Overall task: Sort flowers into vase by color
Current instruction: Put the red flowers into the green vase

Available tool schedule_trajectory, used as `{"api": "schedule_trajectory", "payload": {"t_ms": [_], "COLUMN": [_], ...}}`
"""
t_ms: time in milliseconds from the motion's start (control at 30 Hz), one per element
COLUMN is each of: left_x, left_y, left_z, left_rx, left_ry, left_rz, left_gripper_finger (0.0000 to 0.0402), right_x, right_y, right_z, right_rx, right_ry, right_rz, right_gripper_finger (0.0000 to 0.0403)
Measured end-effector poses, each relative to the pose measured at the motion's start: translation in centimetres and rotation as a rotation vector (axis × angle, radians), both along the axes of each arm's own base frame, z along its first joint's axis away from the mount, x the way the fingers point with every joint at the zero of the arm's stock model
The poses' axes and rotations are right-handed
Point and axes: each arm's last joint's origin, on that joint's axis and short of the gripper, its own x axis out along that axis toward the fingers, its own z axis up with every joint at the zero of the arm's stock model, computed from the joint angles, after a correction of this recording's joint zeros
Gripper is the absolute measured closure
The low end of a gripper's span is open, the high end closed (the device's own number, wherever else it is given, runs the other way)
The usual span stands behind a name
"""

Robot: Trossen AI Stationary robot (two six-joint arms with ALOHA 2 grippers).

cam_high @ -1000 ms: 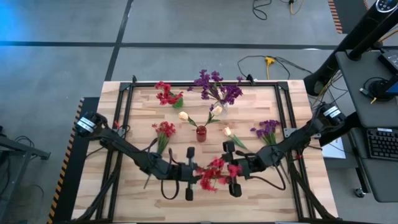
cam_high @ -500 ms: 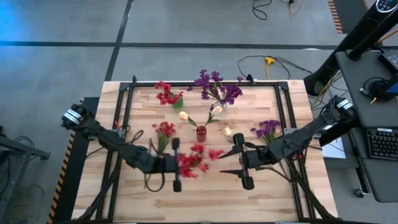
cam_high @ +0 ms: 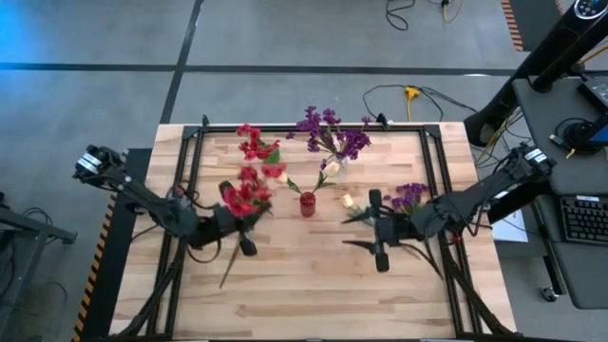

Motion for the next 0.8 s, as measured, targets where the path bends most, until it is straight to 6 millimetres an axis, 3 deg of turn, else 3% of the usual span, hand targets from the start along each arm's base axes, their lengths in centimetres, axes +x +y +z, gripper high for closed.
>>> {"api": "schedule_trajectory", "payload": {"t_ms": [333, 600, 700, 800], "left_x": [-3.2, -4.5, -4.8, -4.6], "left_y": [2.4, 3.5, 3.9, 4.1], "left_z": [4.0, 8.3, 8.3, 6.6], "left_rx": [0.002, 0.141, 0.153, 0.147], "left_ry": [-0.043, -0.043, -0.041, -0.041], "left_rz": [0.24, 0.283, 0.297, 0.275], "left_gripper_finger": [0.0401, 0.0401, 0.0401, 0.0401], "right_x": [-0.5, 0.4, 0.6, 0.6], "right_y": [-3.7, -5.7, -6.2, -6.5], "right_z": [-0.1, -0.7, -1.0, -1.3], "right_rx": [-0.043, -0.042, -0.035, -0.03], "right_ry": [0.071, 0.098, 0.109, 0.116], "right_rz": [-0.059, -0.016, -0.01, -0.02], "right_gripper_finger": [0.0207, 0.0207, 0.0207, 0.0207]}}
